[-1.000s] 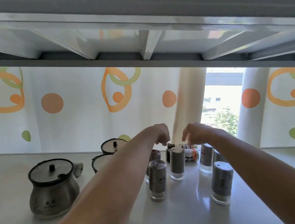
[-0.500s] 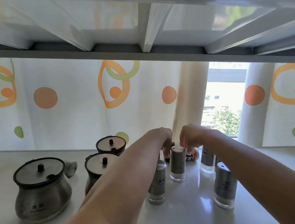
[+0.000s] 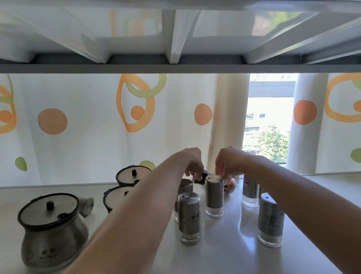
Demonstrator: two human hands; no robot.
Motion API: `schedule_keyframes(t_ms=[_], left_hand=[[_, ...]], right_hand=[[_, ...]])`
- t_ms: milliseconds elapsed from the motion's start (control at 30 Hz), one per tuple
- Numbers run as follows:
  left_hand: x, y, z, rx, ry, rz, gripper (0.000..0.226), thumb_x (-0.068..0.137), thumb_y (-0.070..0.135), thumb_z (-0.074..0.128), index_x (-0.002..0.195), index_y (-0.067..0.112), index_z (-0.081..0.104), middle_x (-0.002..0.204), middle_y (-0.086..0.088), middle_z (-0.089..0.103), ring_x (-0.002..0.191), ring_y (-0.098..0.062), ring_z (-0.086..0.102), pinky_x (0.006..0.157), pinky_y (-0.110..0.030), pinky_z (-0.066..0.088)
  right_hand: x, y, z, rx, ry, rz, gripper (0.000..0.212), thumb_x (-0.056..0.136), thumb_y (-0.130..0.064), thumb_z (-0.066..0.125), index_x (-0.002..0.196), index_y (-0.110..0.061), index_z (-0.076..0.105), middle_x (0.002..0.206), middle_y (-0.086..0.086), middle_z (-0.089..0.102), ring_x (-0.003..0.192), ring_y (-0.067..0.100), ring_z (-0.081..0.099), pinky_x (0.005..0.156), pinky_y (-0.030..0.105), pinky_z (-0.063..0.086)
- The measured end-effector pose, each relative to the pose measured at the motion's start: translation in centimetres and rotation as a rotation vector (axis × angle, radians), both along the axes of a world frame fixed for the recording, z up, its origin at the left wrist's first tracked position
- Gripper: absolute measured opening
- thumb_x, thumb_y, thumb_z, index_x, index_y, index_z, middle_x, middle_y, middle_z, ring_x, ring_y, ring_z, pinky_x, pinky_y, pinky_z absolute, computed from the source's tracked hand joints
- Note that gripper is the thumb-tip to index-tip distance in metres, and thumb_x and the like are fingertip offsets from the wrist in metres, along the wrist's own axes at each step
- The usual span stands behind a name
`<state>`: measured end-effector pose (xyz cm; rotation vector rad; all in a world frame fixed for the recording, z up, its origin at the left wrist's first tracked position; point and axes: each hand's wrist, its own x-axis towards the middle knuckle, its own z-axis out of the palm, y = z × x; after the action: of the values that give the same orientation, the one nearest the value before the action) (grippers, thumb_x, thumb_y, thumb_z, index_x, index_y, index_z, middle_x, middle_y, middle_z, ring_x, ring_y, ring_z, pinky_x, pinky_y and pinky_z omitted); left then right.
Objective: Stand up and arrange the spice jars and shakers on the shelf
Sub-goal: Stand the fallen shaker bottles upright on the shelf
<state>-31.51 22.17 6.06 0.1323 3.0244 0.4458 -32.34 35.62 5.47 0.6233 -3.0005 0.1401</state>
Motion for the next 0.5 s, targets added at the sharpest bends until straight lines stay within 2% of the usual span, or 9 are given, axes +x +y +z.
schedule_keyframes(t_ms=[33,67,100,167,233,300,367,433,500], left_hand=[[0.3,-0.3,0.3,0.054,0.006,0.003,0.028,0.081,0.008,0.068,0.107,-0.002,0.065,0.105,-0.016,0.069,0.084,-0.020,0.063,0.050,-0.017,0.048],[0.7,-0.6,0.5,0.104,0.012,0.005,0.033,0.083,0.007,0.066,0.115,-0.002,0.062,0.105,-0.015,0.068,0.088,-0.022,0.066,0.049,-0.017,0.049],[0.9,-0.8,0.7,0.147,0.018,0.009,0.035,0.085,0.006,0.064,0.119,0.000,0.060,0.101,-0.013,0.066,0.092,-0.024,0.068,0.056,-0.021,0.052],[1.3,-1.1,1.0,0.201,0.046,0.025,0.033,0.087,0.006,0.060,0.120,0.002,0.058,0.099,-0.012,0.064,0.087,-0.026,0.067,0.073,-0.032,0.055],[1.6,-1.3,1.3,0.218,0.109,0.033,0.029,0.088,0.008,0.059,0.117,0.004,0.060,0.107,-0.017,0.067,0.080,-0.024,0.062,0.068,-0.030,0.054],[1.7,-1.6,1.5,0.214,0.172,0.031,0.027,0.087,0.010,0.061,0.113,0.004,0.063,0.113,-0.019,0.067,0.078,-0.023,0.060,0.057,-0.024,0.048],[1.9,-2.0,1.8,0.182,0.218,0.031,0.025,0.086,0.011,0.062,0.110,0.004,0.066,0.113,-0.019,0.068,0.075,-0.023,0.057,0.054,-0.023,0.044],[1.8,-2.4,1.9,0.144,0.245,0.037,0.024,0.086,0.014,0.064,0.108,0.005,0.067,0.114,-0.016,0.067,0.083,-0.025,0.062,0.062,-0.026,0.049],[1.7,-2.8,1.9,0.105,0.260,0.042,0.026,0.084,0.018,0.066,0.108,0.006,0.067,0.118,-0.011,0.066,0.103,-0.026,0.063,0.080,-0.030,0.051]], right_hand=[[0.1,-0.1,0.0,-0.031,0.003,-0.005,0.028,0.072,-0.003,0.074,0.099,-0.006,0.073,0.102,0.010,0.073,0.091,0.020,0.067,0.087,0.034,0.056],[0.3,-0.2,0.0,-0.065,0.006,-0.008,0.028,0.073,-0.003,0.073,0.100,-0.007,0.073,0.103,0.010,0.072,0.087,0.019,0.066,0.086,0.034,0.056],[0.4,-0.4,0.0,-0.093,0.004,-0.006,0.027,0.074,-0.004,0.072,0.101,-0.007,0.072,0.103,0.011,0.072,0.085,0.019,0.065,0.085,0.034,0.056],[0.7,-0.9,-0.1,-0.176,-0.001,-0.002,0.025,0.076,-0.005,0.069,0.102,-0.006,0.071,0.104,0.014,0.070,0.086,0.024,0.067,0.081,0.034,0.057],[0.9,-1.5,0.1,-0.213,0.012,0.015,0.023,0.078,-0.010,0.069,0.101,-0.006,0.071,0.104,0.015,0.071,0.084,0.024,0.066,0.075,0.029,0.054],[1.1,-2.2,0.2,-0.209,0.013,0.017,0.027,0.080,-0.018,0.068,0.102,-0.004,0.071,0.104,0.014,0.071,0.084,0.022,0.063,0.077,0.029,0.051],[1.1,-2.7,0.2,-0.270,-0.012,0.020,0.030,0.078,-0.019,0.071,0.104,-0.005,0.070,0.105,0.012,0.071,0.082,0.018,0.059,0.079,0.029,0.049],[1.0,-3.1,0.3,-0.330,-0.023,0.039,0.030,0.076,-0.015,0.074,0.104,-0.005,0.070,0.106,0.013,0.070,0.085,0.022,0.062,0.083,0.028,0.051],[1.1,-3.2,0.6,-0.372,-0.067,0.039,0.027,0.077,-0.009,0.073,0.103,-0.003,0.069,0.103,0.020,0.070,0.085,0.031,0.068,0.087,0.038,0.055]])
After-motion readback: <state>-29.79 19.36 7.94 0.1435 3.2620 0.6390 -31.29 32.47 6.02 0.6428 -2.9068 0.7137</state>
